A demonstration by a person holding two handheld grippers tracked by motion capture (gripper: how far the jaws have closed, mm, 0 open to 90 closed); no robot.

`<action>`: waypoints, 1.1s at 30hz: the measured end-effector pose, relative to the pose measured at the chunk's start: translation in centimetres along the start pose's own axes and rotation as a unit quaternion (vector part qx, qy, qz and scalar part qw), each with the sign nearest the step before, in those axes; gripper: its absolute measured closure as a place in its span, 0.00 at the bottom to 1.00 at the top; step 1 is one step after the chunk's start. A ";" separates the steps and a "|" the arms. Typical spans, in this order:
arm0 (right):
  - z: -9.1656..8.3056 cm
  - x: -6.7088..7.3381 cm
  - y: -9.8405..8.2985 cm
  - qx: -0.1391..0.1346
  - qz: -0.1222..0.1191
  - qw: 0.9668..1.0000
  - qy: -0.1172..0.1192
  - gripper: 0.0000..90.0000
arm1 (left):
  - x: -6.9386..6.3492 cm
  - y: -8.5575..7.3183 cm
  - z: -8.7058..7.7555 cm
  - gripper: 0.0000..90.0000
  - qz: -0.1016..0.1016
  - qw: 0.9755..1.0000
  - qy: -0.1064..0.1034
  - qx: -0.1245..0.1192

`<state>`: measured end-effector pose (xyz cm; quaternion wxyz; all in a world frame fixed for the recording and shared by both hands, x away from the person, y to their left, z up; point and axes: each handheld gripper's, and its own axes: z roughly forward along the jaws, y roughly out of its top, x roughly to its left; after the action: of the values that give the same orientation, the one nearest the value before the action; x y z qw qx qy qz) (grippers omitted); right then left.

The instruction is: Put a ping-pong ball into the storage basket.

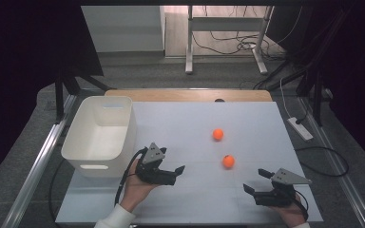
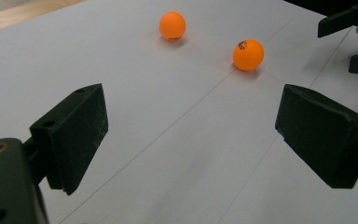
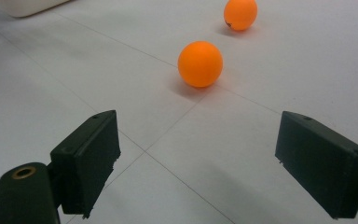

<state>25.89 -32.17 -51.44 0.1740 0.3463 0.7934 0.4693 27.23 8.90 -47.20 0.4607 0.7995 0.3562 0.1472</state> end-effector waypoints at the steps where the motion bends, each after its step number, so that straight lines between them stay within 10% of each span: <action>1: 0.0 0.0 0.0 0.000 0.000 1.000 0.000 0.15 | 0.0 0.1 0.1 0.11 -0.001 1.000 -0.001 0.000; 33: 0.0 0.0 0.2 -0.008 0.006 1.000 0.005 0.15 | -0.9 2.0 5.0 0.12 0.008 0.999 -0.022 0.027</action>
<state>25.96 -32.12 -51.24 0.1700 0.3473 0.7885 0.4783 30.27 4.49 -48.07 0.4458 0.8175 0.3431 0.1236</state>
